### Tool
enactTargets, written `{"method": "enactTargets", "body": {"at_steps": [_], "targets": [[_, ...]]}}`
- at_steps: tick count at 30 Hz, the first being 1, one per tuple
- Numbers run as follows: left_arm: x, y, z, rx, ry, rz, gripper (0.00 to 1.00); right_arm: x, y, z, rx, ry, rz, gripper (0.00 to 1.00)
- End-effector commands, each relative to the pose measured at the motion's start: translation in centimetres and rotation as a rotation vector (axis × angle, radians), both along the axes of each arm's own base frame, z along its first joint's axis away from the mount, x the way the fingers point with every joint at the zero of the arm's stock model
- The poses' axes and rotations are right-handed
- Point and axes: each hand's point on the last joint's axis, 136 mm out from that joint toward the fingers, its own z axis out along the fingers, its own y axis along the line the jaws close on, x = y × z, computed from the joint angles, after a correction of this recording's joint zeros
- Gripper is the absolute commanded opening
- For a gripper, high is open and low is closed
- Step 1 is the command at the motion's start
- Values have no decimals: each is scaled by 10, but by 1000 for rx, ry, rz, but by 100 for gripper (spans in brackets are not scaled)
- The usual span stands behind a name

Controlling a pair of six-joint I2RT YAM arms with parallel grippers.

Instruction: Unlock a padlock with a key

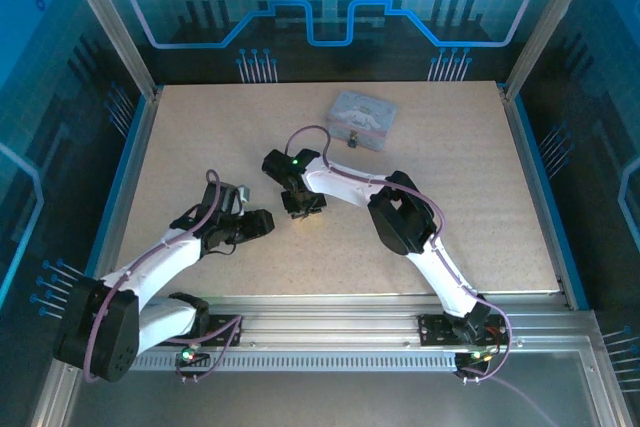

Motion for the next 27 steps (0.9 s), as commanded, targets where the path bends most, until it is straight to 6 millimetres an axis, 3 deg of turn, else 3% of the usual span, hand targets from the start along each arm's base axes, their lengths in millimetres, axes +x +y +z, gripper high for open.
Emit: {"method": "enactTargets", "body": {"at_steps": [1, 13, 27], "targets": [[-7, -2, 1, -4, -3, -29, 61, -4, -11, -16, -55, 52, -8, 30], [-9, -1, 4, -3, -11, -26, 61, -9, -15, -25, -86, 91, 20, 23], [-9, 0, 5, -2, -16, -24, 61, -1, -10, -9, -33, 53, 45, 16]]}}
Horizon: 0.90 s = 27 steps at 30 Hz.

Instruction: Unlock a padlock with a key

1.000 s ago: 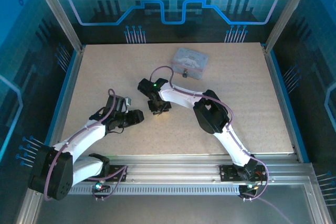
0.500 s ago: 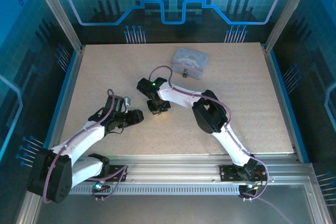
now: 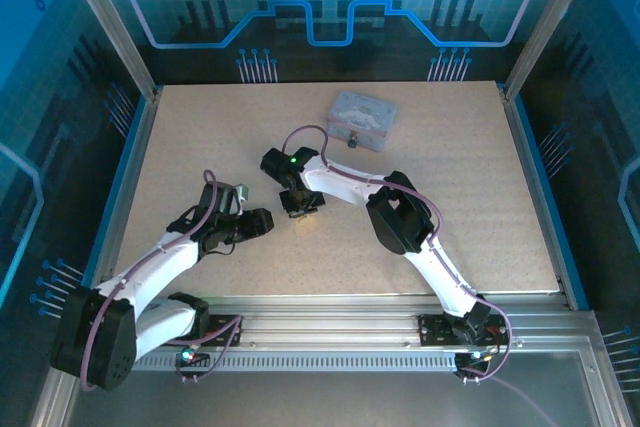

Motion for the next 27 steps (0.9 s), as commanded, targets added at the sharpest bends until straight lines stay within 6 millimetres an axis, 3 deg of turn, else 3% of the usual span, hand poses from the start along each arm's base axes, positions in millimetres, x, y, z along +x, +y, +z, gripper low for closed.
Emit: {"method": "enactTargets", "body": {"at_steps": [1, 12, 14, 27], "targets": [[-9, 0, -5, 7, 17, -24, 61, 0, -13, -8, -28, 27, -3, 16], [-8, 0, -4, 8, 13, -24, 62, 6, -7, 12, 27, -25, -9, 16], [-8, 0, -4, 8, 12, -25, 62, 9, -6, 26, 54, -48, -13, 16], [-8, -1, -4, 6, 10, -26, 62, 10, -4, 39, 93, -78, -15, 16]]}}
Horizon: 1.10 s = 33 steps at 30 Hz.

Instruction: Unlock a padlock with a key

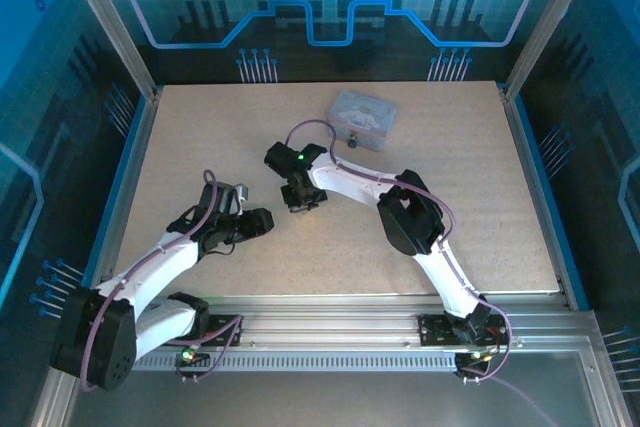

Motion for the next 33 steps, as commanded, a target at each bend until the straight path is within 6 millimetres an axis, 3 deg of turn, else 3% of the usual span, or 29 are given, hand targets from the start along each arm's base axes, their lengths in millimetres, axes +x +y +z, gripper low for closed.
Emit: {"method": "enactTargets", "body": {"at_steps": [1, 8, 19, 30, 33], "targets": [[-8, -2, -4, 2, 5, -31, 62, 3, -3, 16, 29, -20, -10, 16], [-6, -15, 11, -52, -100, -118, 69, 6, 1, 34, 110, -86, -24, 16], [0, -20, 54, -136, -164, -84, 70, 5, 8, 102, 351, -287, 73, 16], [16, -41, 140, -260, -239, -151, 67, -28, 21, 150, 555, -451, 368, 14], [19, -43, 155, -292, -244, -151, 65, -36, 20, 162, 597, -497, 416, 14]]}}
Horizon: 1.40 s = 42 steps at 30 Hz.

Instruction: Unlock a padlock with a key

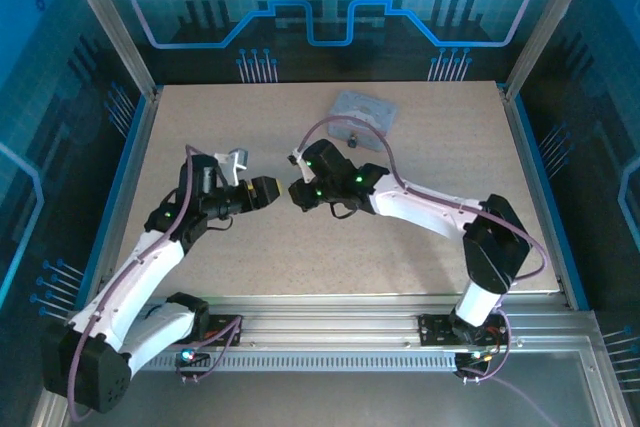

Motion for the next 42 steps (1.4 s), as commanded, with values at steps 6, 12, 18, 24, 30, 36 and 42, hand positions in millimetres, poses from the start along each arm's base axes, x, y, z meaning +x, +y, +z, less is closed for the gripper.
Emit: {"method": "enactTargets", "body": {"at_steps": [6, 12, 18, 24, 30, 36, 42], "targets": [[2, -9, 14, -84, 61, -29, 57, -21, 10, 54, 173, -206, 186, 15], [0, -17, 12, -167, 77, -51, 48, -35, 8, 65, 204, -273, 276, 15], [-1, -16, 15, -218, 68, -18, 46, -39, 7, 68, 216, -293, 300, 15], [1, -18, 27, -227, 49, -32, 46, -42, 3, 63, 183, -279, 302, 14], [4, -20, 24, -234, 49, -40, 46, -39, 0, 65, 164, -284, 292, 14], [-5, -6, -2, -121, 87, 13, 48, -25, -5, 36, 73, -228, 212, 13], [-19, 18, -47, 29, 159, 89, 48, -18, -19, -10, -77, -89, 123, 17]]}}
